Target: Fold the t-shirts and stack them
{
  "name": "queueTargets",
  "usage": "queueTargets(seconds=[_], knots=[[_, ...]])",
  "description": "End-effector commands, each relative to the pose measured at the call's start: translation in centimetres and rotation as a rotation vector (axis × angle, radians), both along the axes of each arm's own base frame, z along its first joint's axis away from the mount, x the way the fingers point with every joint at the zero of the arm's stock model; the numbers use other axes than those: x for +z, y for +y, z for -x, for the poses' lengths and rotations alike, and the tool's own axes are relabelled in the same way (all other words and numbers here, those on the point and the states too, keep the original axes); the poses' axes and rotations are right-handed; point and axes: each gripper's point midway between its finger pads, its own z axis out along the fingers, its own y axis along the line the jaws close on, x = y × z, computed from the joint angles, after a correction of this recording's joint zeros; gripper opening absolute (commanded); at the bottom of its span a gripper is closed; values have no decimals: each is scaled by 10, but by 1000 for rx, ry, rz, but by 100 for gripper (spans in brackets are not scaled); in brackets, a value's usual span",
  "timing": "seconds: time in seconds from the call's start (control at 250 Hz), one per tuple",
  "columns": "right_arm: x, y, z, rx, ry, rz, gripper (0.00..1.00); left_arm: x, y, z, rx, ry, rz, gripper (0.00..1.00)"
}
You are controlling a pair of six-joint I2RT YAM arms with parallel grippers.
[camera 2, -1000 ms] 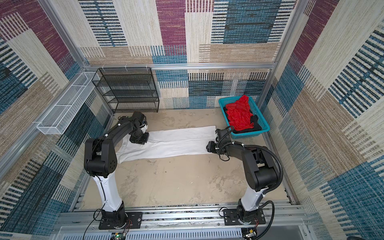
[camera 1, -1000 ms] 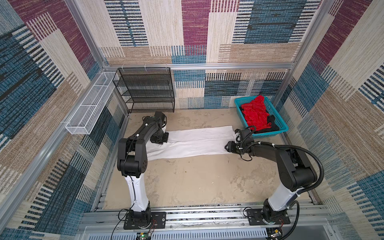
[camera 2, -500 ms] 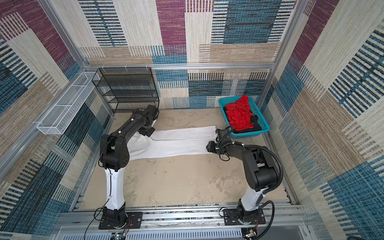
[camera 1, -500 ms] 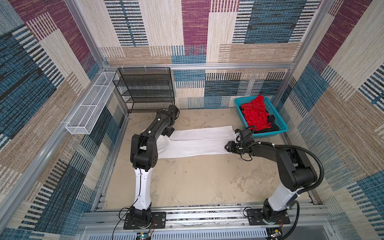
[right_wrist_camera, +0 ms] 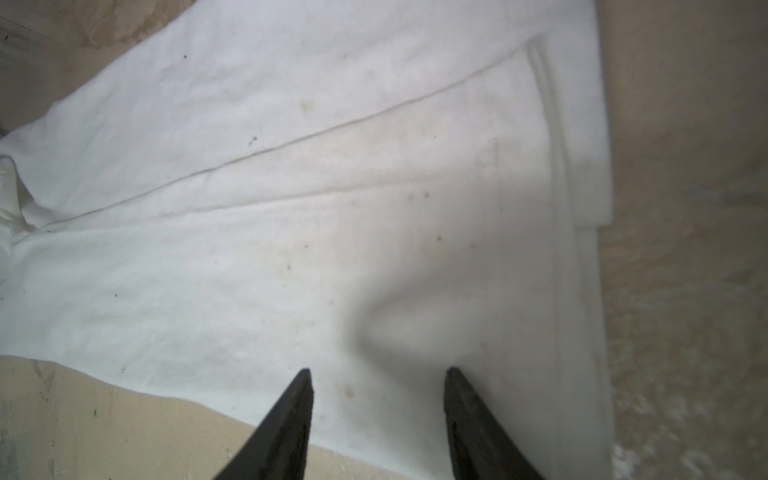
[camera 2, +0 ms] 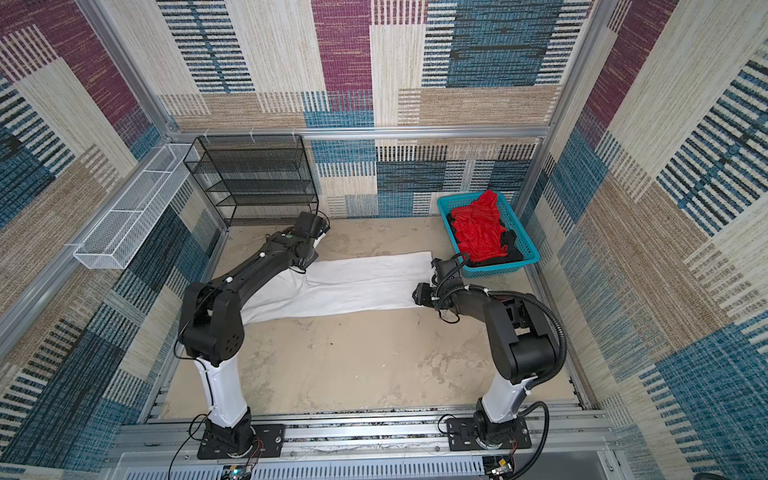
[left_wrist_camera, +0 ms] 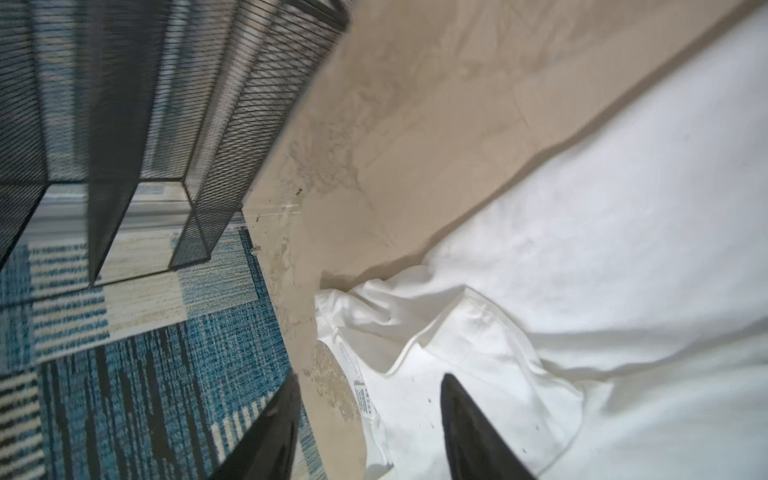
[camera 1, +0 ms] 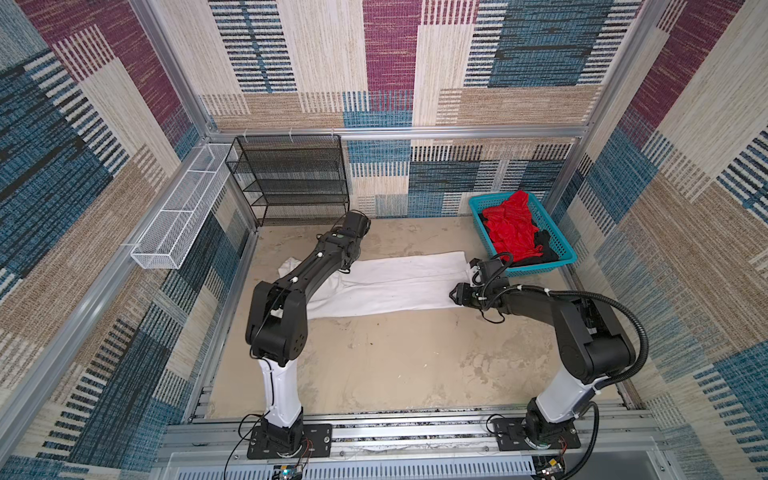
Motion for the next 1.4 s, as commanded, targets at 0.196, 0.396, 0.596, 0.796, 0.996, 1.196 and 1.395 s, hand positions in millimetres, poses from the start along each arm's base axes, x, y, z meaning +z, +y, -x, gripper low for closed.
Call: queueTargets(seconds=[0.196, 0.396, 0.596, 0.796, 0.996, 1.196, 1.395], knots=[[-24, -7, 30, 11, 130, 41, 53, -81, 29, 71, 534, 218, 720, 46], [-23, -8, 31, 9, 131, 41, 54, -99, 33, 59, 585, 225, 845, 43], [-22, -11, 33, 8, 140, 59, 54, -118, 45, 30, 637, 198, 815, 42], [-15, -14, 35, 2, 139, 70, 54, -121, 50, -3, 620, 106, 817, 42], [-15, -12, 49, -1, 154, 33, 54, -130, 43, -16, 605, 132, 862, 43], [-15, -13, 57, -3, 156, 31, 54, -130, 44, -12, 631, 153, 871, 46], [-6, -12, 52, -3, 132, 24, 55, -80, 26, 0, 503, 51, 951, 45]])
